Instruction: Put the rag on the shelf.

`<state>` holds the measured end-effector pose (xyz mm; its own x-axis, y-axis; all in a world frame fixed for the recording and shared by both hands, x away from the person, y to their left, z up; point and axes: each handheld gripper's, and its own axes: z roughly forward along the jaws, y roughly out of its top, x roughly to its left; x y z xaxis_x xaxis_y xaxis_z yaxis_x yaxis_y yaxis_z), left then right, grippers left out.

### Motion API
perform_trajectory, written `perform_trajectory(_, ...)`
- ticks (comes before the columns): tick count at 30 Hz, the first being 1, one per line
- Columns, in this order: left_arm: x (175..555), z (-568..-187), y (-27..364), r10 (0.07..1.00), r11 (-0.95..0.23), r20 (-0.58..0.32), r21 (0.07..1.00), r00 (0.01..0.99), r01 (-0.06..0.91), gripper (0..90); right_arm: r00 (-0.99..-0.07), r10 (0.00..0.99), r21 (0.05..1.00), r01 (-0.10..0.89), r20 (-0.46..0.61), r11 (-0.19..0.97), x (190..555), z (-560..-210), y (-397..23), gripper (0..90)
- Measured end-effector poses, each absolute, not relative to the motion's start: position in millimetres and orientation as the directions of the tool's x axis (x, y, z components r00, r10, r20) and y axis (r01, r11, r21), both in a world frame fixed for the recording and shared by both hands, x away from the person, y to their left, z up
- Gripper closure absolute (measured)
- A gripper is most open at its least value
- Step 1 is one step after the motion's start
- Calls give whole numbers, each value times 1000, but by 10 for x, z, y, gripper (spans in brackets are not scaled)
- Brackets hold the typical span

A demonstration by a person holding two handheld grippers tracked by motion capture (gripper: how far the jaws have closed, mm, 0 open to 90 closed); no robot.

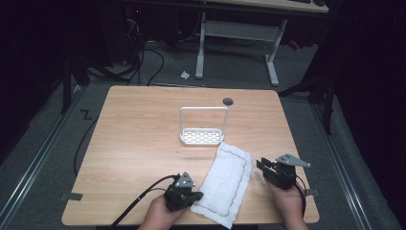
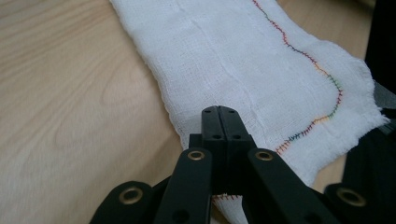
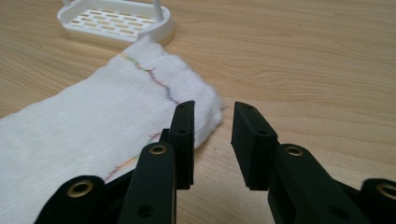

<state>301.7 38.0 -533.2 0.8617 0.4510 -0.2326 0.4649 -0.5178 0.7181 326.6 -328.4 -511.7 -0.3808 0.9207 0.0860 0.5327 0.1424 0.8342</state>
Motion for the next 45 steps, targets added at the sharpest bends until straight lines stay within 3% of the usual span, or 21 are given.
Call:
perform_trajectory(9, 3023, -5258, 579, 478, -459, -271, 734, 835, 501, 899, -390, 918, 832, 532, 78, 156, 3279, -5115, -3251, 712)
perform_trajectory(13, 3318, -5186, 348, 489, -436, -268, 749, 830, 499, 891, -403, 913, 828, 534, 72, 170, 3284, -5116, -3217, 739)
perform_trajectory(16, 3500, -5218, 103, 491, -473, -242, 732, 837, 490, 891, -445, 893, 814, 542, 70, 206, 3291, -5139, -3133, 827)
perform_trajectory(19, 3569, -5282, -23, 494, -531, -190, 707, 849, 467, 899, -484, 873, 792, 555, 58, 255, 3276, -5155, -3018, 870)
perform_trajectory(22, 3520, -5328, 32, 490, -508, -196, 727, 850, 461, 900, -510, 859, 762, 577, 55, 294, 3279, -5190, -2903, 897)
perform_trajectory(26, 3401, -5337, 146, 491, -503, -195, 732, 849, 459, 900, -547, 836, 715, 601, 43, 357, 3325, -5280, -2735, 899)
perform_trajectory(35, 3117, -5344, 581, 489, -501, -206, 729, 848, 466, 900, -627, 779, 712, 553, 15, 432, 3425, -5282, -2268, 897)
perform_trajectory(42, 3077, -5366, 686, 488, -494, -178, 751, 855, 438, 899, -653, 757, 706, 541, 11, 457, 3515, -5275, -2074, 893)
perform_trajectory(45, 3090, -5362, 743, 505, -465, -184, 765, 843, 445, 848, -638, 769, 728, 539, 24, 424, 3490, -5276, -2117, 829)
